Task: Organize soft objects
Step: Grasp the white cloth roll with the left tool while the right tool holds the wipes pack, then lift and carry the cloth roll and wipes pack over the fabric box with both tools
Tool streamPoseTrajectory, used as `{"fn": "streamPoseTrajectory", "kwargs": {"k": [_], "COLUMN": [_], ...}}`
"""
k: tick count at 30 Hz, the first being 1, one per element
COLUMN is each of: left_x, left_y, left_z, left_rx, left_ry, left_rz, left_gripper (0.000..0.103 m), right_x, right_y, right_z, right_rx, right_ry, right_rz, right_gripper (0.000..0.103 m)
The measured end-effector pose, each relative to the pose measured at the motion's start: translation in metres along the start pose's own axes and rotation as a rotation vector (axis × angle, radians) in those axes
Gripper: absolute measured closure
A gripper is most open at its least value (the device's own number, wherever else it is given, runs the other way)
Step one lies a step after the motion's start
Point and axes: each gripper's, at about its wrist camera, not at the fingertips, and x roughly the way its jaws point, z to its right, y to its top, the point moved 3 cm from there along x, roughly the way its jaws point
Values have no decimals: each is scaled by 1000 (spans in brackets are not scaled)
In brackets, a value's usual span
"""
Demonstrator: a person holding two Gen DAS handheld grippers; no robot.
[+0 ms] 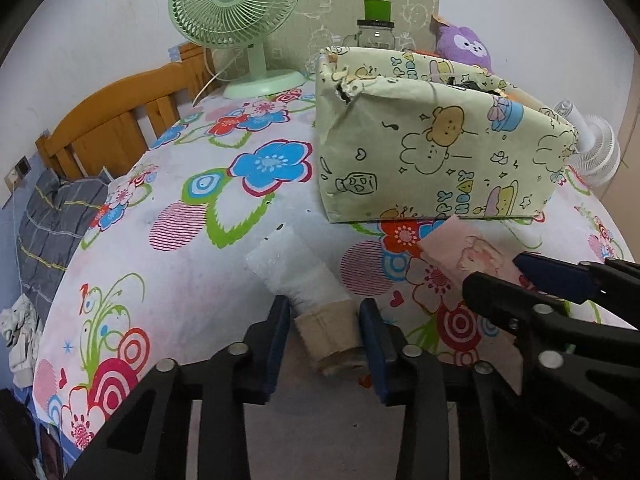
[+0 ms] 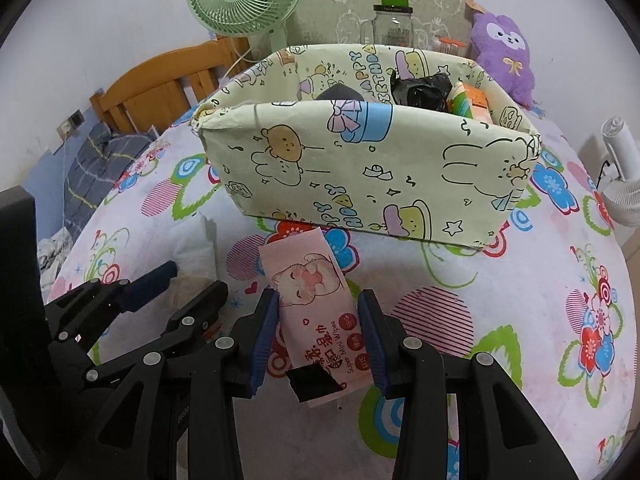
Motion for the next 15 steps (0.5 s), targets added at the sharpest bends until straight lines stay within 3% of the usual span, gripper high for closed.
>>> {"fn": "streamPoseTrajectory", "kwargs": {"k": [7, 15], "left_x": [-4, -23], "left_y": [0, 6], "left_z": [3, 1], "left_rx": [6, 8], "left_ry": [-4, 2], "left_rz": [13, 54], "left_gripper": [82, 83], "right_x": [4, -10], "right_y": [1, 4], "right_z": [-2, -4], "right_rx": [-2, 3], "right_ry": [-3, -1], "right_rz": [-10, 21], "right_gripper": [59, 59]}}
